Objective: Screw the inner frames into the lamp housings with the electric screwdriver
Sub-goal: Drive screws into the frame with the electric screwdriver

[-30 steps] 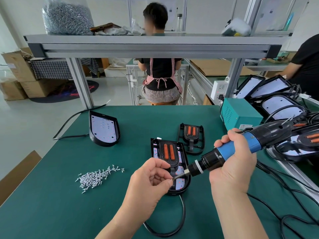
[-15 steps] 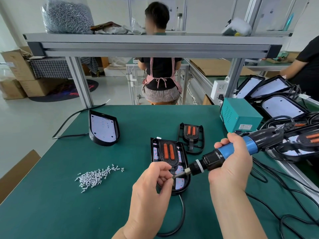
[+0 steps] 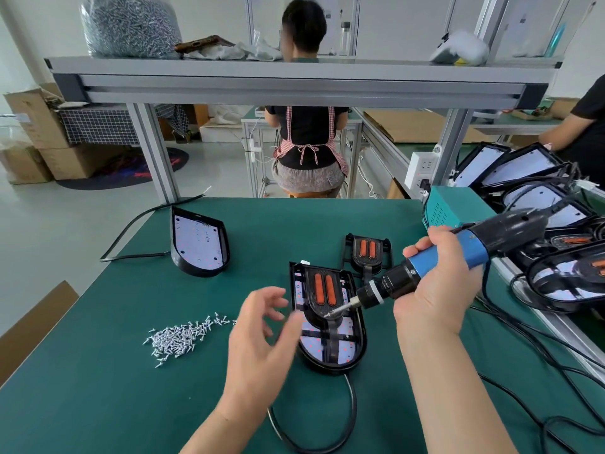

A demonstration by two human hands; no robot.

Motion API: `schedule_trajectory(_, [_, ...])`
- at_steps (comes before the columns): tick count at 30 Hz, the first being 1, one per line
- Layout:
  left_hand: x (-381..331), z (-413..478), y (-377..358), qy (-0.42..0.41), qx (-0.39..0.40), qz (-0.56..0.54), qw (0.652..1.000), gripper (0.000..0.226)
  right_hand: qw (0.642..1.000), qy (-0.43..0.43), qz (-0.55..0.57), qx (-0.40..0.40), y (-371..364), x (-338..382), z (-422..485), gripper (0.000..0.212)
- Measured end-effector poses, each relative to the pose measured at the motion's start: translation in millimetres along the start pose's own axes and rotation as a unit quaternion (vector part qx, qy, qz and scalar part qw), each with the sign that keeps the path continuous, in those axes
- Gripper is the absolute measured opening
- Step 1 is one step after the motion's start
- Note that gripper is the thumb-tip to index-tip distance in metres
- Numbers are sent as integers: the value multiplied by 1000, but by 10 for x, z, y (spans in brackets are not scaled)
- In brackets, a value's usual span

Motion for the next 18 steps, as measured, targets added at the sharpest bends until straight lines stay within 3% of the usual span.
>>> schedule_trajectory(2, [371,222,-52,113,22,-24,993,13,999,9,3,31,-157,-48,12,16])
schedule_trajectory(5, [679,458,-317,200,118,-21,972,38,996,11,-35,84,-401,-193,-33,19])
schedule_trajectory(9, [702,577,-573,196,167,33,966,69,983,25,-110,148,-587,-386,-157,21])
schedule_trajectory(18, [717,576,-599,206,169,65,961,68,969,37,-147,197,-629,-543,-287,21])
Point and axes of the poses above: each hand's wrist, its own z-axis towards the middle knuckle, its own y-axis out of the back of the hand, x = y × z, the point moved 10 cm from there along z, towards the middle knuckle, and after that the axes turned 8 degrees about z, right-handed, at the moved point
